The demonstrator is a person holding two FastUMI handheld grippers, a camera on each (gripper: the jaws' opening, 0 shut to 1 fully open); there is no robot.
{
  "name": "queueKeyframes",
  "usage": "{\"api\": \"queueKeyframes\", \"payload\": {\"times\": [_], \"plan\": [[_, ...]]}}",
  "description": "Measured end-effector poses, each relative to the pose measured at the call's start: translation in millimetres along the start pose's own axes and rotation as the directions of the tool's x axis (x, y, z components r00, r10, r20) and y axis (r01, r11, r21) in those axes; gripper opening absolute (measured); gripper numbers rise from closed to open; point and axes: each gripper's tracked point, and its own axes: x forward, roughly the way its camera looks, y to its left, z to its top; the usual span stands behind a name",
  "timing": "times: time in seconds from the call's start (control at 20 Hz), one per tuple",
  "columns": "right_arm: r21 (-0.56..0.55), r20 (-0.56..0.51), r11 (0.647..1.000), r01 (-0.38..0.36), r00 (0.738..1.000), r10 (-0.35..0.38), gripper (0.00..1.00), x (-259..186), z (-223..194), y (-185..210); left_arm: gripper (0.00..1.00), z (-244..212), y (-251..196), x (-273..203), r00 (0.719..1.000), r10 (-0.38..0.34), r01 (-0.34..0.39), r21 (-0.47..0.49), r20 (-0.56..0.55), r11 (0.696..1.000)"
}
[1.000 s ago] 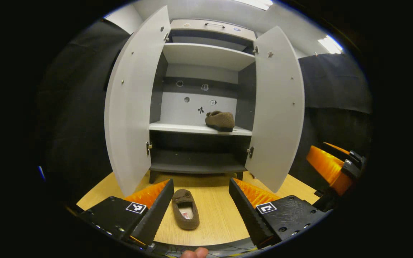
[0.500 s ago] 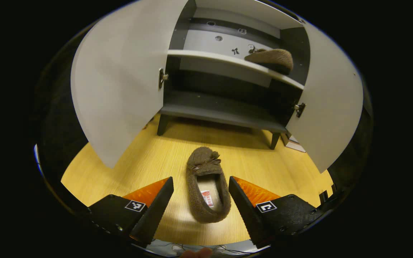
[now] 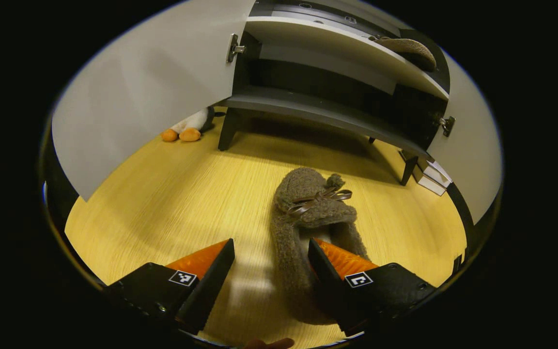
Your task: Grab one shoe with the right hand and put it into the shoe cabinet, grab the other shoe with the left hand and put it into the shoe cabinet; then close the right door with the right hand and the left door with the left hand.
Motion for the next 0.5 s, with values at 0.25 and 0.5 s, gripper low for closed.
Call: {"api": "queueKeyframes", "payload": {"times": [0.25,0.5], "plan": [[0.006,-0.044,1.000,0.003,0.999,-0.003,0.79,1,-7,-1,0.93,6,-3,16,0.998,-0.044,0.044,-0.014,0.038,0.999],[-0.015,-0.050,1.000,0.008,0.999,-0.008,0.80,2,-6,-3,0.54,10,-17,22,0.994,-0.054,0.053,0.012,0.099,0.999]]}}
